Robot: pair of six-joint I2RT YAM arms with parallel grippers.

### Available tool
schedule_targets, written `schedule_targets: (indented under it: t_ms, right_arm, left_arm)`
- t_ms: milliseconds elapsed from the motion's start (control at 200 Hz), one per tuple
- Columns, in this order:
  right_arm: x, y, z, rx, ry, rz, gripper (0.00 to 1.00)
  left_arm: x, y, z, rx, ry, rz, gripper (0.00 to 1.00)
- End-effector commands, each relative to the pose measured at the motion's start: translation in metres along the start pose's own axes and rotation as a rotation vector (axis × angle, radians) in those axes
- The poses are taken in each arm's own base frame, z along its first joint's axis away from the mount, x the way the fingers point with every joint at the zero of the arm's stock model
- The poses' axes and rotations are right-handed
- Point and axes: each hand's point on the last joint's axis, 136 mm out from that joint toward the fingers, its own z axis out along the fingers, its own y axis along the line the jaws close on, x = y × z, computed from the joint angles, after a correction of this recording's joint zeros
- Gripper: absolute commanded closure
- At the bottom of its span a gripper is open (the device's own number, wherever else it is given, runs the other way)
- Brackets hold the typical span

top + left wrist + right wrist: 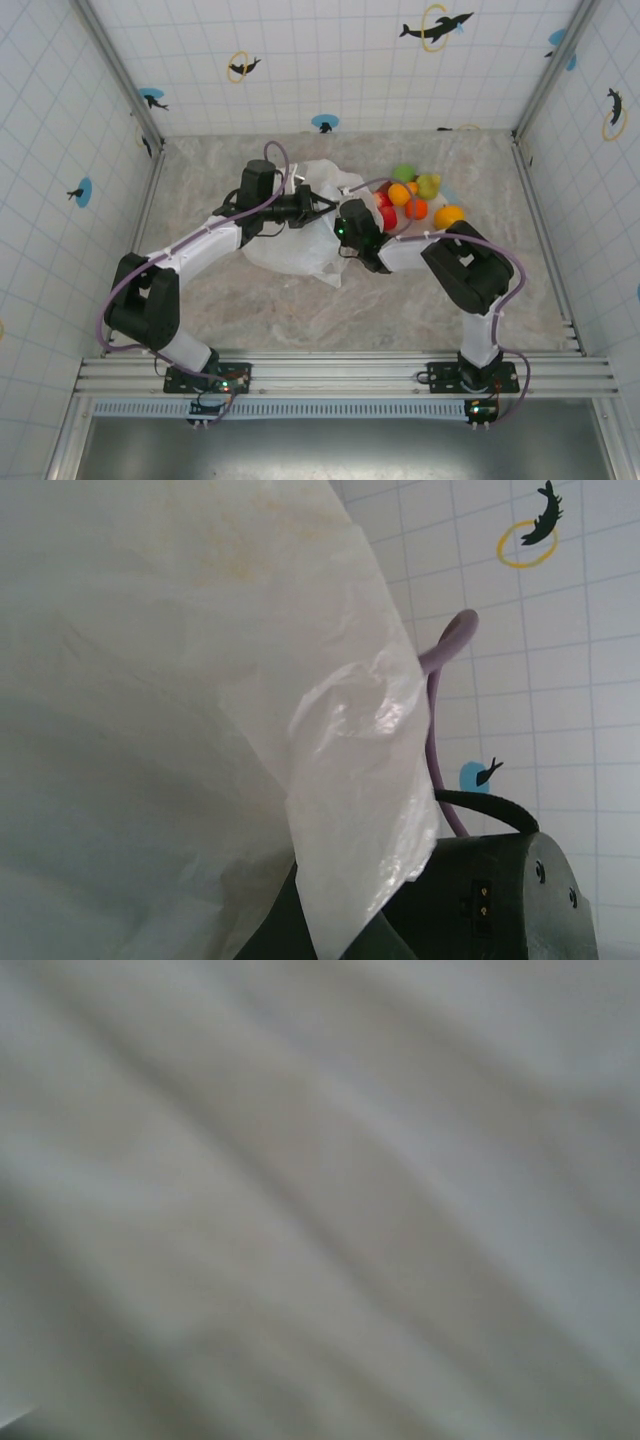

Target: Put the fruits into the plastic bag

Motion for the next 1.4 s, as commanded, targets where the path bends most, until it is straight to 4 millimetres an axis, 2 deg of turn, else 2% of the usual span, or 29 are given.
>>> schedule_targets:
  t_ms: [0, 105, 290, 310, 385, 560, 656, 671, 741, 1021, 1111, 1206, 1321, 1396]
  right_arm:
    - [-0.005, 0.019, 0.005, -0.086, 0.039, -0.009, 0.15]
    - [-0.006, 0.014, 0.000, -0.062, 0.054, -0.041, 0.09]
    - [-0.005, 0.005, -0.022, -0.010, 0.098, -0.127, 0.12]
    - [-0.004, 0.005, -0.025, -0.006, 0.108, -0.142, 0.12]
    - [-0.002, 0.005, -0.039, 0.007, 0.134, -0.200, 0.13]
    - [-0.004, 0.002, -0.073, 0.082, 0.175, -0.339, 0.17]
    - [-0.004, 0.000, -0.090, 0.110, 0.196, -0.415, 0.18]
    - [-0.005, 0.001, -0.093, 0.112, 0.196, -0.428, 0.19]
    - [-0.007, -0.001, -0.105, 0.126, 0.198, -0.471, 0.20]
    - [-0.028, -0.007, -0.148, 0.171, 0.151, -0.557, 0.21]
    - [-0.042, -0.018, -0.160, 0.213, 0.110, -0.549, 0.20]
    - [-0.060, -0.038, -0.171, 0.288, 0.064, -0.510, 0.17]
    - [-0.078, -0.060, -0.178, 0.387, 0.010, -0.471, 0.16]
    - [-0.079, -0.056, -0.172, 0.359, 0.004, -0.462, 0.16]
  left_arm:
    - [0.005, 0.002, 0.001, 0.018, 0.019, 0.012, 1.00]
    - [0.002, 0.004, -0.004, 0.019, 0.007, 0.011, 1.00]
    - [-0.004, 0.006, -0.017, 0.018, -0.025, 0.012, 1.00]
    - [-0.014, 0.011, -0.026, 0.008, -0.056, 0.006, 1.00]
    - [-0.019, 0.015, -0.035, -0.007, -0.076, 0.009, 1.00]
    - [-0.025, 0.037, -0.052, -0.071, -0.094, 0.008, 1.00]
    - [-0.029, 0.040, -0.059, -0.073, -0.106, 0.009, 1.00]
    - [-0.024, 0.047, -0.058, -0.081, -0.098, -0.006, 1.00]
    - [-0.025, 0.048, -0.059, -0.081, -0.107, 0.006, 1.00]
    - [-0.019, 0.053, -0.060, -0.086, -0.112, 0.048, 1.00]
    - [-0.017, 0.053, -0.059, -0.079, -0.105, 0.066, 1.00]
    - [-0.014, 0.053, -0.059, -0.070, -0.097, 0.083, 1.00]
    - [-0.009, 0.053, -0.059, -0.056, -0.081, 0.095, 1.00]
    - [-0.008, 0.050, -0.058, -0.040, -0.075, 0.103, 1.00]
